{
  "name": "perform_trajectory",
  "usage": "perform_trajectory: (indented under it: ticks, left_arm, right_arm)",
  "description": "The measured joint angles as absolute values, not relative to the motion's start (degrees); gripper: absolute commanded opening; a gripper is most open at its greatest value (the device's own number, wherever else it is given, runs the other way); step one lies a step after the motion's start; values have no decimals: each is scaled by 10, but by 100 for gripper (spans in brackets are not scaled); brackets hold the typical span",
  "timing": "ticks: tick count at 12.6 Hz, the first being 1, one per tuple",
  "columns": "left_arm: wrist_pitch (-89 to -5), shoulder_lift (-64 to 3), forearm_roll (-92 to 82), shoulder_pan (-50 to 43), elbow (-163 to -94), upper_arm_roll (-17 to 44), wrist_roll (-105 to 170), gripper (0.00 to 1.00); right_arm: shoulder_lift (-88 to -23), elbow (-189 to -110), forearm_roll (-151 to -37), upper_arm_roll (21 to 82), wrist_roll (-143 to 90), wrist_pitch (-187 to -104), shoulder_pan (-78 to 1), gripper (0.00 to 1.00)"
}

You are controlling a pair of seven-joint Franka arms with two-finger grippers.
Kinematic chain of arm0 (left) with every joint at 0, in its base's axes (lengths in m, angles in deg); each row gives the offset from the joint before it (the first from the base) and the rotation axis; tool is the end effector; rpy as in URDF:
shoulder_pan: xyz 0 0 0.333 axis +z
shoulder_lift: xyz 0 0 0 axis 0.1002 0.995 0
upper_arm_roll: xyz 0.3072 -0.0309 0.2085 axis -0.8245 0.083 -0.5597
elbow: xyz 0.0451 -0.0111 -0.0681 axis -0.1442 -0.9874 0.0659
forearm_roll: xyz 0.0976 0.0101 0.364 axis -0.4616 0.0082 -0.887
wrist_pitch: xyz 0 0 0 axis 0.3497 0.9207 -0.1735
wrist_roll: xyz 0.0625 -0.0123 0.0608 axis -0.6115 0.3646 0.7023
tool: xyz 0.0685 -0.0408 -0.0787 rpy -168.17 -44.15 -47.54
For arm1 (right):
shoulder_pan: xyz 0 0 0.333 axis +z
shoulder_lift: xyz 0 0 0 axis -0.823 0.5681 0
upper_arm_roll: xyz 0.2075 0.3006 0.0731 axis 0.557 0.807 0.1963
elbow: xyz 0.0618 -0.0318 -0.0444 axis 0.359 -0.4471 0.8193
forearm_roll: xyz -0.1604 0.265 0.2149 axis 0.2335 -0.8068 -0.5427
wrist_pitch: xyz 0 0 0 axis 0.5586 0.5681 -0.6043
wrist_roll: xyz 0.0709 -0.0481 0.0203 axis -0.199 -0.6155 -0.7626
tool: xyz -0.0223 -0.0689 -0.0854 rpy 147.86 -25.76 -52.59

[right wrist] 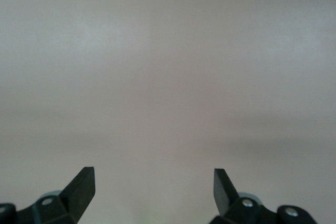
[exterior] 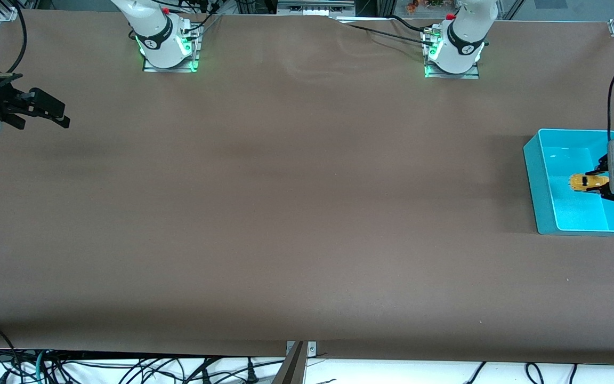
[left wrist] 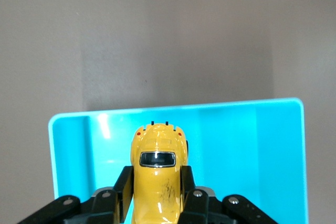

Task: Wind and store yellow beetle car
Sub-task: 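Lift the car with the left gripper and carry it into the bin, then lower the car into the blue bin and open the left gripper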

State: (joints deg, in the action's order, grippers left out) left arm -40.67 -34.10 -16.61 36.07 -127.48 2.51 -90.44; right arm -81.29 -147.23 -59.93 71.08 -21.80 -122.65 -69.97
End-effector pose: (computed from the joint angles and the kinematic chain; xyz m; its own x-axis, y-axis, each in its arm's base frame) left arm 0.5841 0.2648 0.4072 -0.0661 -0.9947 0.0784 -0.9861 0.0771 0.1472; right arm 0.5241 0.0079 0.6545 0.9998 0.0026 -0.0198 0.0017 -0.9990 -0.0445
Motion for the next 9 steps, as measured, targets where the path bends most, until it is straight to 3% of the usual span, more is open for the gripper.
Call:
perform_trajectory:
  ticks: [9]
  left_arm:
    - [-488,-216,-197,362,-1242,12,-914,0]
  right_arm:
    - [-812,-1462,-590,708,-200,-1226,-687,100]
